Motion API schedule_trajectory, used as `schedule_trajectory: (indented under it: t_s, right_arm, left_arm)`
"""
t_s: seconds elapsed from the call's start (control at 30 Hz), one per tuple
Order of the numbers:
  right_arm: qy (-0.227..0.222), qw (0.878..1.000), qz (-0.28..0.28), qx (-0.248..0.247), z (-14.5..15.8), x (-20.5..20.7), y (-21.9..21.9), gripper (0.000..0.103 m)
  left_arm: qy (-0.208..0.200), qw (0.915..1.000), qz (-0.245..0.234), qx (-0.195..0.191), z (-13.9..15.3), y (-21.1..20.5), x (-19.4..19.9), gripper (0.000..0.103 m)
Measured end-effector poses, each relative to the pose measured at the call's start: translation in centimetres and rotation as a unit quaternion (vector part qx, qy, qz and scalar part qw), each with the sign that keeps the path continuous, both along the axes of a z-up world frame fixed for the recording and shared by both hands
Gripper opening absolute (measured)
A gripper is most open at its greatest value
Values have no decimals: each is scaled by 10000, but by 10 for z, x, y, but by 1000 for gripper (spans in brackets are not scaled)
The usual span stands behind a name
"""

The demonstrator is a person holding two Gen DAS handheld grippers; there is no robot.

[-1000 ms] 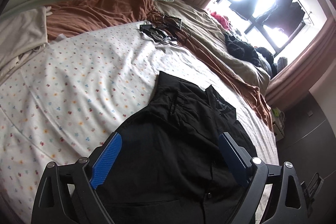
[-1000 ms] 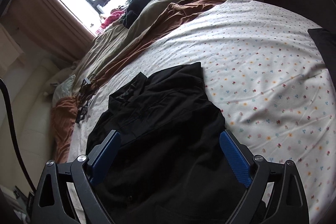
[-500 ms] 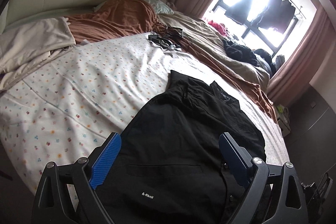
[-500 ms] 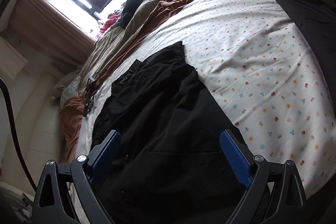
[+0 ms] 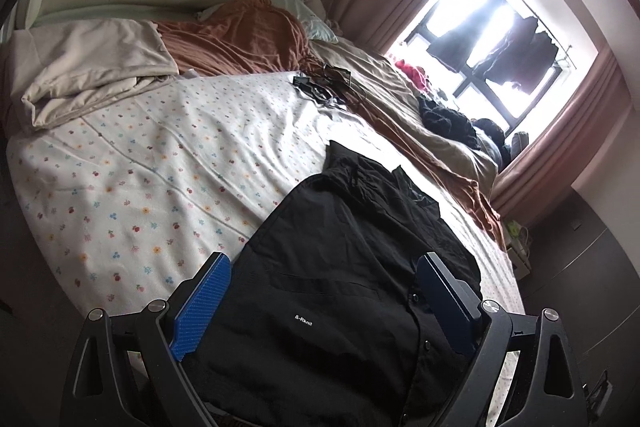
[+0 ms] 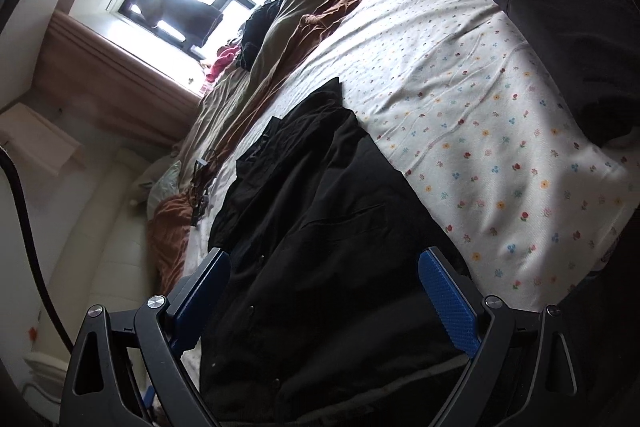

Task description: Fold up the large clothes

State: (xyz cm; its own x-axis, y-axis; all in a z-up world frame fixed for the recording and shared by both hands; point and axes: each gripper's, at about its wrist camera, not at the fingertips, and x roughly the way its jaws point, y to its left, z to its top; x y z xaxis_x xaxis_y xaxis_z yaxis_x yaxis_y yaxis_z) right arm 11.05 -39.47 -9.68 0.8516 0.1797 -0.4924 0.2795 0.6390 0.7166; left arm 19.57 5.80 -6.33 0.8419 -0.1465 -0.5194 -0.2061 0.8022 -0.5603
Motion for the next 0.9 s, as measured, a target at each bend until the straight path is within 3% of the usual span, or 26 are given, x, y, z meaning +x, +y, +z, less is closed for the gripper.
schedule_trajectory:
  t_s: [0.13, 0.3, 0.5, 0.73, 0.9]
  right_arm:
    - [-18, 10000, -12, 21, -6, -21, -10, 95]
    - [-65, 9998, -114, 139, -19, -38, -24, 95]
    - [34, 9994, 91, 325, -40, -38, -36, 95]
    - [154, 9976, 514, 430, -70, -24, -32, 87]
    - [107, 9946, 884, 534, -81, -8, -18, 84]
  left_arm:
    - [125, 9997, -18, -190, -4, 19, -16, 95]
    - [248, 9996, -156, -50, -6, 38, -30, 95]
    - [511, 9980, -363, -91, -34, 46, -43, 94]
    - [920, 9937, -557, -317, -74, 54, -36, 75]
    - [1105, 9901, -692, -524, -96, 58, -25, 70]
